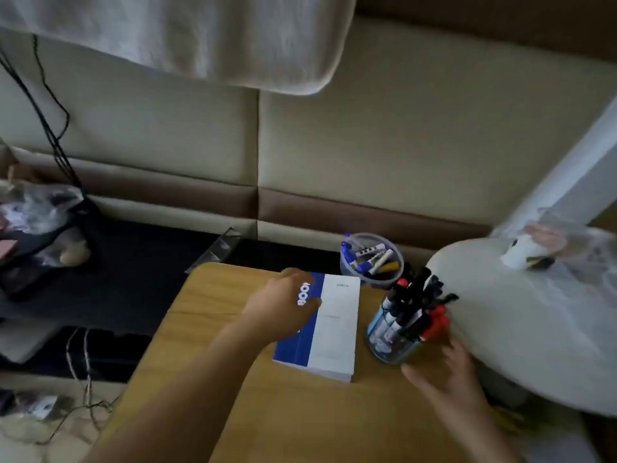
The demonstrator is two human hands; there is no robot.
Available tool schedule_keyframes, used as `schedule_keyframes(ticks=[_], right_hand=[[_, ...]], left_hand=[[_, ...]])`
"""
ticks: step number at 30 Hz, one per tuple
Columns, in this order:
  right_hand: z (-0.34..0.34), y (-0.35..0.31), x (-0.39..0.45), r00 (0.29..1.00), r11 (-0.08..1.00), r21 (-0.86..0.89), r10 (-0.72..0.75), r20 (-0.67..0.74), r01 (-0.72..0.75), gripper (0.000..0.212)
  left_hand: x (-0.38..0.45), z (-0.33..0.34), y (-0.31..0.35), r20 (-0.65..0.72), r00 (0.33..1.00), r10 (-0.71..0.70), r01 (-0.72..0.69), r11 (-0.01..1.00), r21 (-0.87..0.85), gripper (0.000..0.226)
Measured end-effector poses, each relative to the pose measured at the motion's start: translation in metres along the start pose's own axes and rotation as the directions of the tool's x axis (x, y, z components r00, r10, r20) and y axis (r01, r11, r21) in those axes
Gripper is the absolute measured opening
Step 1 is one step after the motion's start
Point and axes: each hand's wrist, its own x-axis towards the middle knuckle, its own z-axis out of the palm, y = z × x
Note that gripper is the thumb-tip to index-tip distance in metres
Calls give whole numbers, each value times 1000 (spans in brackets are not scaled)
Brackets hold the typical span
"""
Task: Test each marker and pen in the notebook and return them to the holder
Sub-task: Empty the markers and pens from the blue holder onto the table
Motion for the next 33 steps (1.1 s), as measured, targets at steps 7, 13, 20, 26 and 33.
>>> schedule_keyframes(ticks=[7,13,20,26,33], right_hand=[[64,24,42,944,950,146,-240,-228,277,113],[72,34,48,873,910,129,-327,-362,394,101],[63,61,-8,870,908,99,-351,-345,406,105],[65,81,-73,861,904,89,-363,-356,418,112],[65,99,-114,854,899,89,-372,-365,429,112]], left_hand=[[18,107,-40,162,978,128,-187,882,432,68],[-9,123,-54,158,973,170,-229,814,533,72],[-112,106,-45,291,934,208,-349,704,619,81],[-198,123,-61,142,902,407,-405,689,601,43],[-248,154,-74,-146,748,648,-367,586,722,33]])
